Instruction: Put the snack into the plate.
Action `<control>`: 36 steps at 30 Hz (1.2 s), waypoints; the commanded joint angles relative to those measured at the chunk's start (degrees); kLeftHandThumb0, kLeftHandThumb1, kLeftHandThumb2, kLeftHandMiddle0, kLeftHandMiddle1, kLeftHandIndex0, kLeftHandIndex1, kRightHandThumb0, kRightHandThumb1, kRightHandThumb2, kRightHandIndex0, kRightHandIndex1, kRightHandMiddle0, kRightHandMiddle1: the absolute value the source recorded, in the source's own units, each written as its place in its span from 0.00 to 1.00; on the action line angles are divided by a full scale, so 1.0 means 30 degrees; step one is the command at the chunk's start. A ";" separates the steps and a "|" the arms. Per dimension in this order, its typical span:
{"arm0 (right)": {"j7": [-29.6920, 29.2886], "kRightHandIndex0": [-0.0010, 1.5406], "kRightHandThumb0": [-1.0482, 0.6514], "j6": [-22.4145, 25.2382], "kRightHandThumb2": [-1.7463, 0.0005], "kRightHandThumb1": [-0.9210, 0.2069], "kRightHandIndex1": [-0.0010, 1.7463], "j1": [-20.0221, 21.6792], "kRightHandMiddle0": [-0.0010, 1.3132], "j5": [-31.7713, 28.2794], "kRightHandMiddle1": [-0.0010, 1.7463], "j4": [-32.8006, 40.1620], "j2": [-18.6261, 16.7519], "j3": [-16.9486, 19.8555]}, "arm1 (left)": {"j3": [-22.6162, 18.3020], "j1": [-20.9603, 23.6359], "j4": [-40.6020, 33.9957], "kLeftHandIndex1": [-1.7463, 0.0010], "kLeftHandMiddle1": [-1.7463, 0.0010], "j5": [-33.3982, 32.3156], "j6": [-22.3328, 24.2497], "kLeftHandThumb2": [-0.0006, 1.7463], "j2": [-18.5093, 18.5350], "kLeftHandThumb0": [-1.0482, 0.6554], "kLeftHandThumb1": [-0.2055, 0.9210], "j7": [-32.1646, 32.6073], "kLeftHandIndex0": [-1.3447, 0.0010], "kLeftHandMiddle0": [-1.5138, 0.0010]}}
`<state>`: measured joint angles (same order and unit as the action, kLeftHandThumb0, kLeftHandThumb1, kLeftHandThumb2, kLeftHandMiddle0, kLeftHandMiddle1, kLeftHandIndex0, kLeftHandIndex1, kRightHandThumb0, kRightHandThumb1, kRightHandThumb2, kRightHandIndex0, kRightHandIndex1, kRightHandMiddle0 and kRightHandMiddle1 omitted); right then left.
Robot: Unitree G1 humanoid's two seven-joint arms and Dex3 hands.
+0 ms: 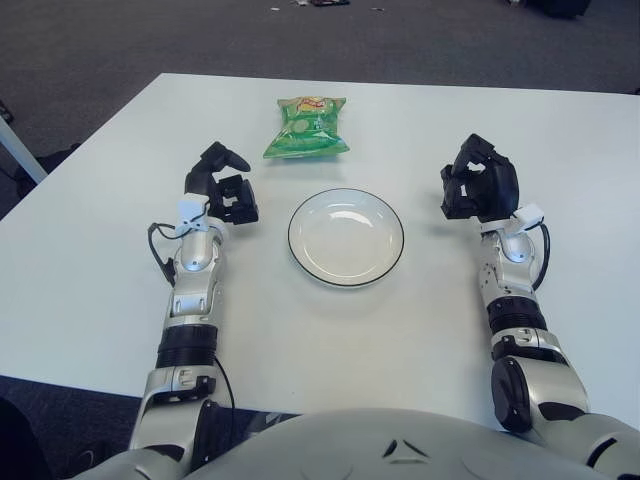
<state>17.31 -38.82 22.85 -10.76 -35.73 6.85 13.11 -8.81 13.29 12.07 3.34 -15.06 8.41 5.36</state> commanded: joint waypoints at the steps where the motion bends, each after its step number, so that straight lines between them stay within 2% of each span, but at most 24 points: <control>1: -0.0046 0.88 0.31 -0.0028 0.17 0.63 1.00 -0.3185 0.54 -0.0455 1.00 -0.2094 -0.1226 0.0099 | 0.0327 0.1086 0.0491 0.00 0.00 0.1776 -0.0912 0.92 0.1013 0.28 0.26 0.0794 0.40 0.13; 8: -0.0083 0.88 0.31 -0.0195 0.17 0.63 1.00 -0.3219 0.54 -0.0441 1.00 -0.2084 -0.1278 0.0072 | 0.0766 0.2092 0.1172 0.00 0.00 0.4232 -0.2235 0.93 0.2675 0.27 0.24 0.1405 0.38 0.14; 16: -0.0276 0.87 0.30 0.0006 0.16 0.65 1.00 -0.3230 0.55 -0.0432 1.00 -0.2007 -0.1324 0.0118 | 0.1409 0.3045 0.1017 0.00 0.00 0.5898 -0.2408 0.95 0.3738 0.26 0.22 0.1519 0.37 0.13; 27: -0.0839 0.87 0.29 0.0279 0.13 0.69 1.00 -0.3238 0.58 -0.0142 1.00 -0.1869 -0.1353 0.0102 | 0.1749 0.4635 0.1226 0.00 0.00 0.5048 -0.1604 0.93 0.4565 0.27 0.25 -0.0420 0.39 0.14; 36: -0.1035 0.86 0.29 0.0428 0.12 0.70 1.00 -0.3271 0.59 -0.0110 1.00 -0.1727 -0.1367 0.0057 | 0.1927 0.6408 0.2188 0.00 0.00 0.4856 -0.1725 0.87 0.5513 0.29 0.31 -0.1736 0.44 0.16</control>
<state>15.09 -38.27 23.12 -10.23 -35.46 6.41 13.02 -3.67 28.75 17.23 18.32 -20.43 22.75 2.07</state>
